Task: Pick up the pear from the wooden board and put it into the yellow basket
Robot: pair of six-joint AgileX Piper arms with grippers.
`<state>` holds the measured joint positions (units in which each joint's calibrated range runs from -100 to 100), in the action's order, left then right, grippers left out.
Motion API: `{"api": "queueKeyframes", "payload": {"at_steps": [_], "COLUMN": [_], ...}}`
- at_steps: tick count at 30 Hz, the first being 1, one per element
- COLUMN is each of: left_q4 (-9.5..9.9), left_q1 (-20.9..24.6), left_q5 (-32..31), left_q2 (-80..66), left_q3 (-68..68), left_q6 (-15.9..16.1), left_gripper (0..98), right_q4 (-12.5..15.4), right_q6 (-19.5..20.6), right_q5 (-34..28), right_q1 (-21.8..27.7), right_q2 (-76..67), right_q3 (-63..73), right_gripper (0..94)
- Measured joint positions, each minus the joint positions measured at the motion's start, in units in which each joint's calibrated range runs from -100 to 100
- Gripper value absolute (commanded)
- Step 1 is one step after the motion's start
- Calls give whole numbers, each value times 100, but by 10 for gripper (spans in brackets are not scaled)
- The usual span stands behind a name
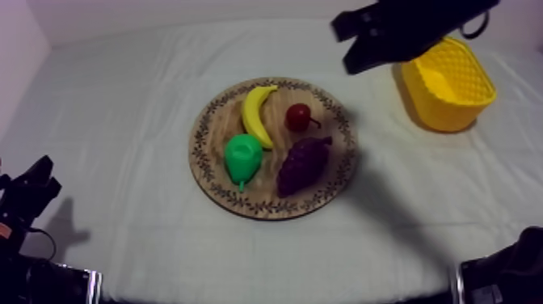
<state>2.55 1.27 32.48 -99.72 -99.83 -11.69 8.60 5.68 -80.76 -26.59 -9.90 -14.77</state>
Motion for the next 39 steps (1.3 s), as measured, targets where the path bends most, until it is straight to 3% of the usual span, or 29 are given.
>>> {"api": "queueKeyframes", "payload": {"at_steps": [9,11,15,22,25,30,39], "left_q4": [0,0,0,0,0,0,0], "left_q1": [0,0,0,0,0,0,0], "left_q5": [0,0,0,0,0,0,0], "left_q2": [0,0,0,0,0,0,0], "left_q3": [0,0,0,0,0,0,0], "left_q6": [0,0,0,0,0,0,0], "left_gripper": [1,1,1,1,1,1,1], "right_q4": [164,158,158,285,414,584,669], "right_q6": [411,431,434,479,437,427,481], "right_q5": [-213,-217,-206,-202,-253,-442,-630], "right_q1": [-401,-436,-515,-550,-503,-494,-524], "right_q2": [1240,1553,2059,2640,2877,3405,4363], "right_q3": [790,966,1239,1416,1540,1900,2607], "right_gripper": [19,65,234,722,848,906,919]}}
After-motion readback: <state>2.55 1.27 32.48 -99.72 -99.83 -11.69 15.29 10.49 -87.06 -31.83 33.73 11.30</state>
